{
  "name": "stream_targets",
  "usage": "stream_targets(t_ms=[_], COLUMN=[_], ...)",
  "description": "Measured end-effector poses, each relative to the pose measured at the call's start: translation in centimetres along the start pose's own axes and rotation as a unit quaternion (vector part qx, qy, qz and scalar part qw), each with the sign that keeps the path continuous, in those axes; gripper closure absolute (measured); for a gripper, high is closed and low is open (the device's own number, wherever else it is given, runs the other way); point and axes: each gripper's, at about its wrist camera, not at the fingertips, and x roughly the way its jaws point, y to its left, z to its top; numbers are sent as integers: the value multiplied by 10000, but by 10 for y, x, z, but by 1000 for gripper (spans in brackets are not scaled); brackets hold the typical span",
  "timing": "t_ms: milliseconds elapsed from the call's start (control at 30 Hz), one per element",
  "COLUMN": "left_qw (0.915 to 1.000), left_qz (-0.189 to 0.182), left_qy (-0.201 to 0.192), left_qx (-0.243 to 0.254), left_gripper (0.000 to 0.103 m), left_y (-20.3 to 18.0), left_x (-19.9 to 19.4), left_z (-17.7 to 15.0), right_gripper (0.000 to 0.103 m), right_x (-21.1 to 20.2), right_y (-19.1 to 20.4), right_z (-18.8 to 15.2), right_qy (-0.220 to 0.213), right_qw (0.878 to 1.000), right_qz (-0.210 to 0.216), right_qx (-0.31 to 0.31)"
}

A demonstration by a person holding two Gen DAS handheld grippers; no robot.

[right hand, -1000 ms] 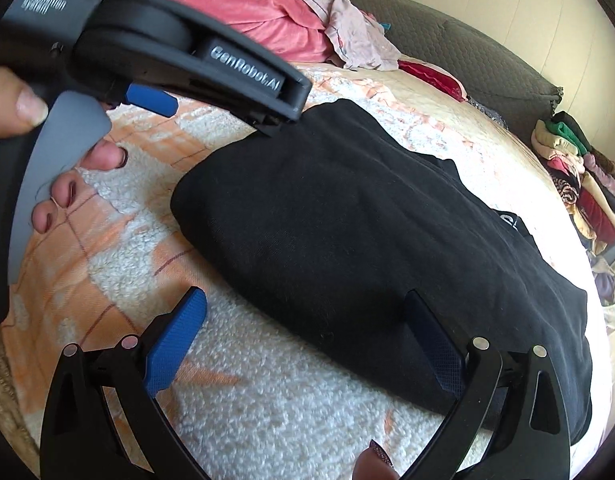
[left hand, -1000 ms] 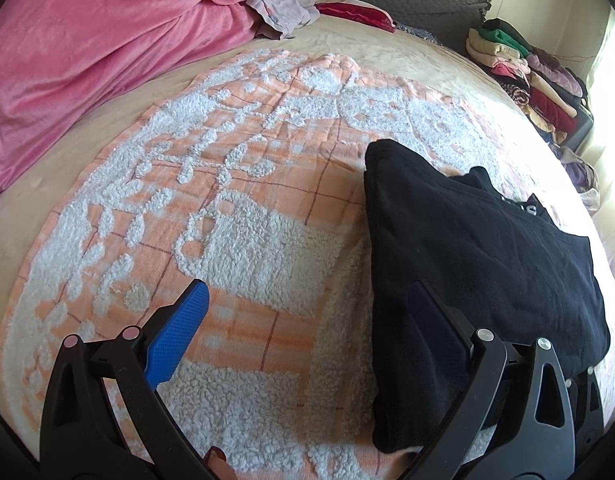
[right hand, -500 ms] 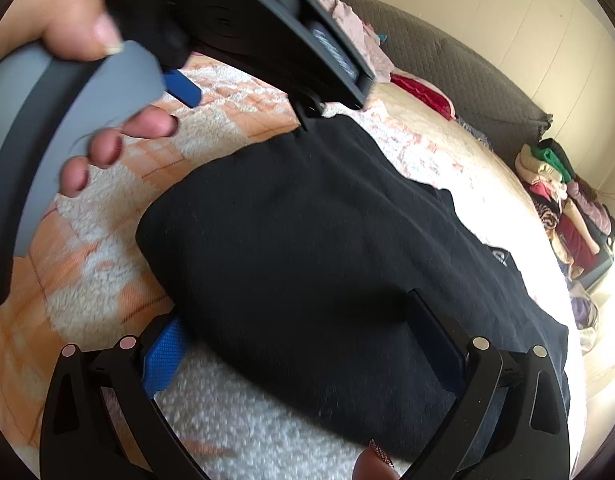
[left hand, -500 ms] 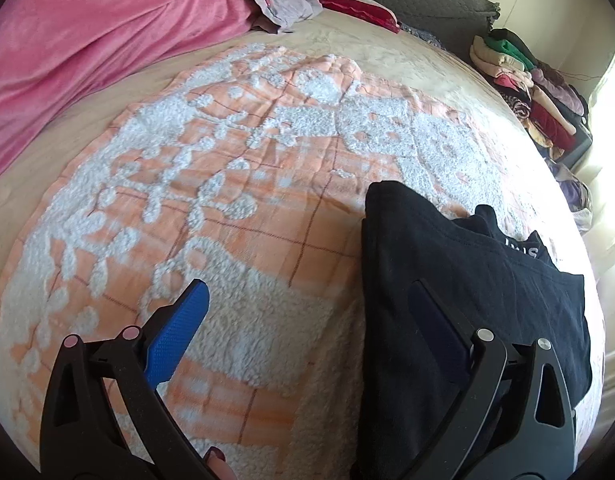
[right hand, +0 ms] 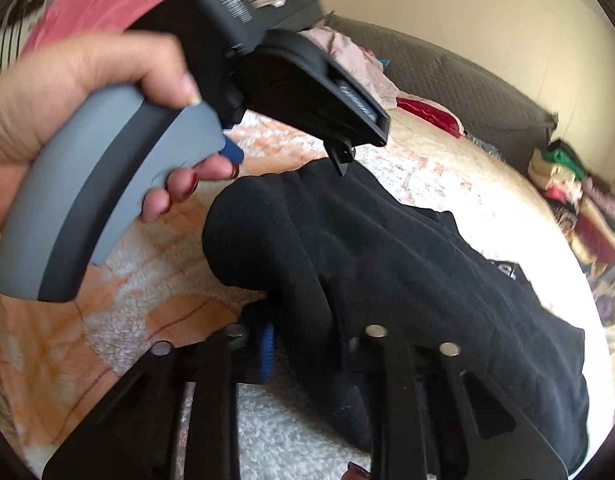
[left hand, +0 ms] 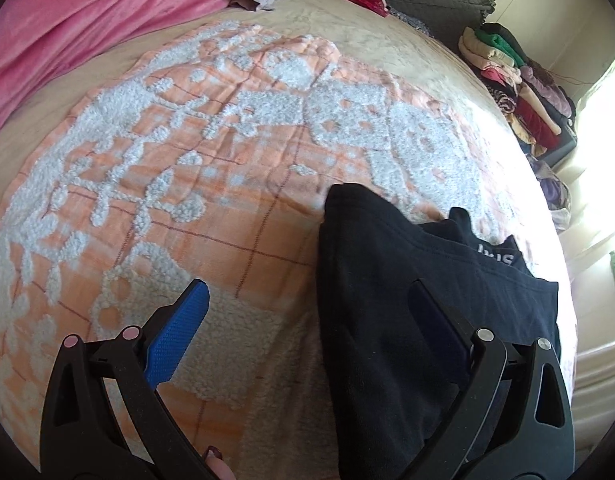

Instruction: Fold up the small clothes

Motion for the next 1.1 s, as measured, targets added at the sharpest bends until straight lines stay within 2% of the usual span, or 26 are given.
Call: stream_targets(t_ms=[100,333,400,533,600,633,667,700,800,1100], left_qw=[9999,9979,9962,9953,9957,9960,9965,9970,9965,9894], left_qz=[-148,-646,-855,-947,-903,-880,-823,-757,-774,-1052], left_qy=[27,41,102,180,175,169,145,88,-62,-488], left_qx=[11,-53,-156,-130,-59,-3,81,148,312,879], left_gripper=[10,11,21,40,60,66,78,84,90,93], left_y=[-7,-26,-30,-42,-50,-54,-60,-64,-78,-149], left_x=[-2,-7,-7,-5,-6,-6,-8,-10,-21,-59], left_z=[0,-1,-1,-3,-5,-5,-6,-7,-7,-19], right_gripper=[91,95,95,96,96,96,96,96,96,96], right_x=[-6,-22,-25,-33,-38,-42,-46,-48,-59,-104], right_y=[-13,-21,-25,-29,-32,-32,-34,-36,-46,-82], right_z=[0,-2,-3,-4,-4,-4,-5,-5,-8,-24], right_qy=[-80,-314,-364,-489,-561,-600,-636,-675,-776,-1105], right_qw=[9994,9980,9976,9966,9958,9953,9948,9941,9916,9795], right_qz=[223,283,283,232,203,179,154,133,101,-171], right_qx=[271,468,524,617,700,743,786,842,1035,1675])
